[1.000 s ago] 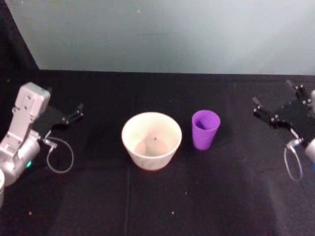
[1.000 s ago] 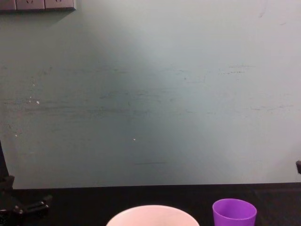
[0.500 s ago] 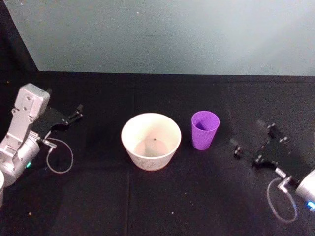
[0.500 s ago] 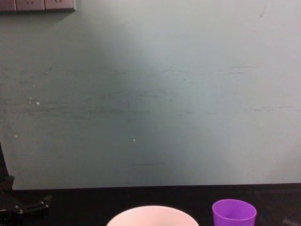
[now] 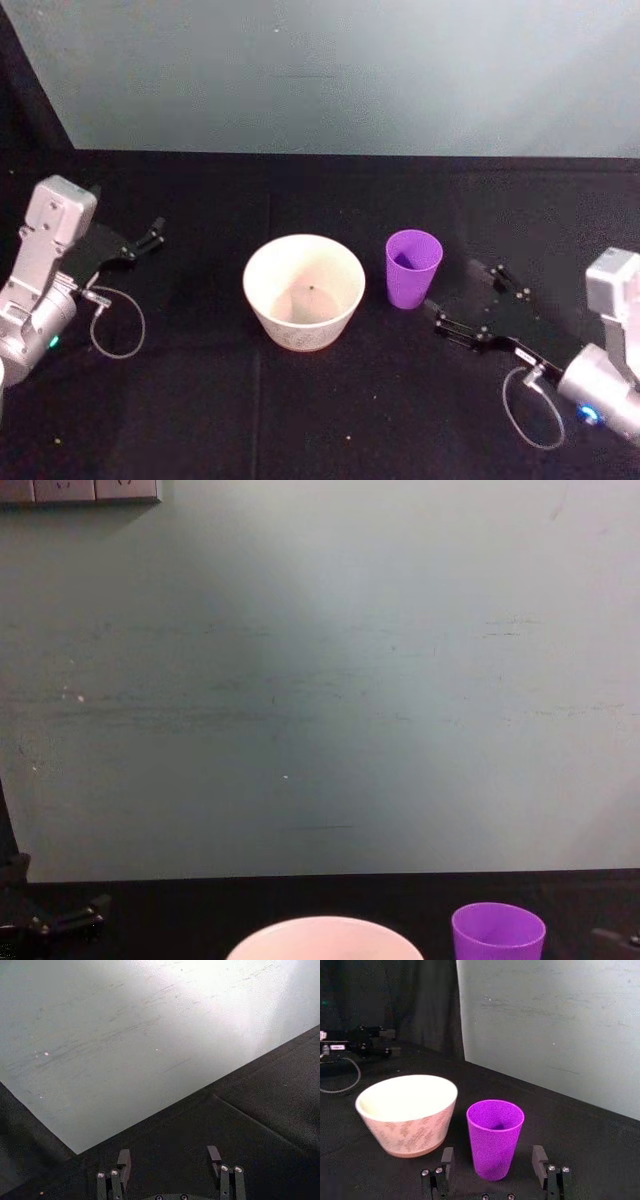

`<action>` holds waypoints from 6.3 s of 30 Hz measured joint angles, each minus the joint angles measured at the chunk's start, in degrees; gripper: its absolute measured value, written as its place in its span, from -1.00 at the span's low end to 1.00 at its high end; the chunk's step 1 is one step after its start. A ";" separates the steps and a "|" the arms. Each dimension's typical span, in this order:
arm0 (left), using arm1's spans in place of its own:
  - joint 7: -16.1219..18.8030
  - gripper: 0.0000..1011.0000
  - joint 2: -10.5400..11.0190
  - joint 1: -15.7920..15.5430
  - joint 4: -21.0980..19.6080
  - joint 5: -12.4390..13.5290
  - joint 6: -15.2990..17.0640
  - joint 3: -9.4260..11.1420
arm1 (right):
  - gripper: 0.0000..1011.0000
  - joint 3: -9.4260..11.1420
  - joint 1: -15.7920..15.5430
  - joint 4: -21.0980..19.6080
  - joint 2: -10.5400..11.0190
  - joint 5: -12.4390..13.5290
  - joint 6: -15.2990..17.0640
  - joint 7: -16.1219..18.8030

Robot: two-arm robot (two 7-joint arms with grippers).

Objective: Pick up the cup and pour the mung beans from the cup into the bowl.

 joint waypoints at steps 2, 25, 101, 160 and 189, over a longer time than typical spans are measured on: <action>0.00 0.98 0.00 0.00 0.00 0.00 0.00 0.00 | 0.98 -0.20 1.36 1.27 -1.06 -0.36 0.60 0.35; 0.00 0.98 0.00 0.00 0.00 0.00 0.00 0.00 | 0.98 -0.74 10.18 11.64 -8.66 -2.77 3.24 4.50; 0.00 0.98 0.00 0.00 0.00 0.00 0.00 0.00 | 0.47 11.21 4.66 -21.69 1.34 0.44 25.36 -2.23; 0.00 0.98 0.00 0.00 0.00 0.00 0.00 0.00 | 0.47 11.21 4.65 -21.79 1.43 0.78 25.42 -1.94; 0.00 0.98 0.00 0.00 0.00 0.00 0.00 0.00 | 0.47 11.21 4.65 -21.79 1.43 0.78 25.41 -1.95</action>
